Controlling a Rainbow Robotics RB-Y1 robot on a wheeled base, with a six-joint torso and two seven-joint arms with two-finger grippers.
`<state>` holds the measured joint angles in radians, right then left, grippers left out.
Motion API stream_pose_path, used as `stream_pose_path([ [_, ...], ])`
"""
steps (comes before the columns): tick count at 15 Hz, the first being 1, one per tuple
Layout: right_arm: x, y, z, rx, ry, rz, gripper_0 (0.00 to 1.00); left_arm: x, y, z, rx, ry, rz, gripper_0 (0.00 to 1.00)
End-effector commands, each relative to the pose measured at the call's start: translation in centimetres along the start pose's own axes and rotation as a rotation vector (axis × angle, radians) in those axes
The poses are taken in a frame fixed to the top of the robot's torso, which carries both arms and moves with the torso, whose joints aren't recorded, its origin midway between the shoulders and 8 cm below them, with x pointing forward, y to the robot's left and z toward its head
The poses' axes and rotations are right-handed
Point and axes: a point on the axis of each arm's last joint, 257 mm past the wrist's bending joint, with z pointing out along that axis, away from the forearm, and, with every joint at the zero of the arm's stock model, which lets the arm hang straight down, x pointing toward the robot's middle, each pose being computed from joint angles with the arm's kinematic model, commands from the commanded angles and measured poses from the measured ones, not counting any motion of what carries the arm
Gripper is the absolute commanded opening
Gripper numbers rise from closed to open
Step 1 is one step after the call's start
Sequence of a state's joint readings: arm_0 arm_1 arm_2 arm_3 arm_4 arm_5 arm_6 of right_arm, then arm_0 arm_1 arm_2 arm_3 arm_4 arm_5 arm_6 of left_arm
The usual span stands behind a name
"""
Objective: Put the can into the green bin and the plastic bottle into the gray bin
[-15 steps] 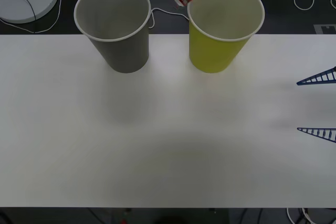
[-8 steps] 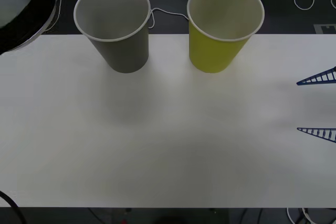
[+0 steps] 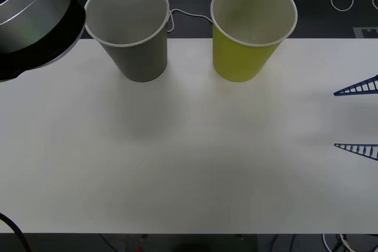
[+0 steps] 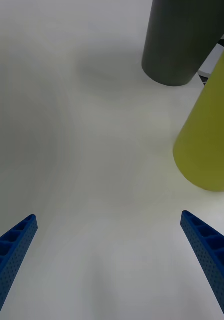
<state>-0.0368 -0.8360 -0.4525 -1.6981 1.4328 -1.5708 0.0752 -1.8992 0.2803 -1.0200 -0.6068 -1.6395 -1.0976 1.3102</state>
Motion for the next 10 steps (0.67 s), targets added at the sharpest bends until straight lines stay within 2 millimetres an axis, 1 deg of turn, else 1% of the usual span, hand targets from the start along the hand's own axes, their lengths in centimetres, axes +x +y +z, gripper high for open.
stream_pose_path([
  [1, 0.0, 0.0, 0.0, 0.000, 0.000, 0.000, 1.00, -0.1, -0.2, 0.1, 0.003, -0.003, 0.001, 0.00],
  [2, 0.0, 0.0, 0.0, 0.000, 0.000, 0.000, 1.00, -0.2, -0.3, 0.1, 0.006, -0.004, 0.001, 0.00],
  [3, 0.0, 0.0, 0.0, 0.000, 0.000, 0.000, 1.00, -0.3, -0.5, 0.1, 0.009, -0.006, 0.006, 0.08],
  [4, 0.0, 0.0, 0.0, 0.000, 0.000, 0.000, 1.00, -0.4, -0.7, 0.0, 0.012, -0.008, 0.005, 0.47],
  [5, 0.0, 0.0, 0.0, 0.000, 0.000, 0.000, 1.00, -0.5, -0.9, 0.0, 0.017, -0.010, 0.006, 0.91],
  [6, 0.0, 0.0, 0.0, 0.000, 0.000, 0.000, 1.00, -0.8, -1.1, -0.2, 0.022, -0.016, 0.007, 1.00],
  [8, 0.0, 0.0, 0.0, 0.000, 0.000, 0.000, 1.00, -1.0, -1.7, -0.6, 0.042, -0.014, 0.013, 1.00],
  [10, 0.0, 0.0, 0.0, 0.000, 0.000, 0.000, 1.00, -0.9, -1.9, -1.4, 0.074, -0.006, 0.019, 1.00],
])
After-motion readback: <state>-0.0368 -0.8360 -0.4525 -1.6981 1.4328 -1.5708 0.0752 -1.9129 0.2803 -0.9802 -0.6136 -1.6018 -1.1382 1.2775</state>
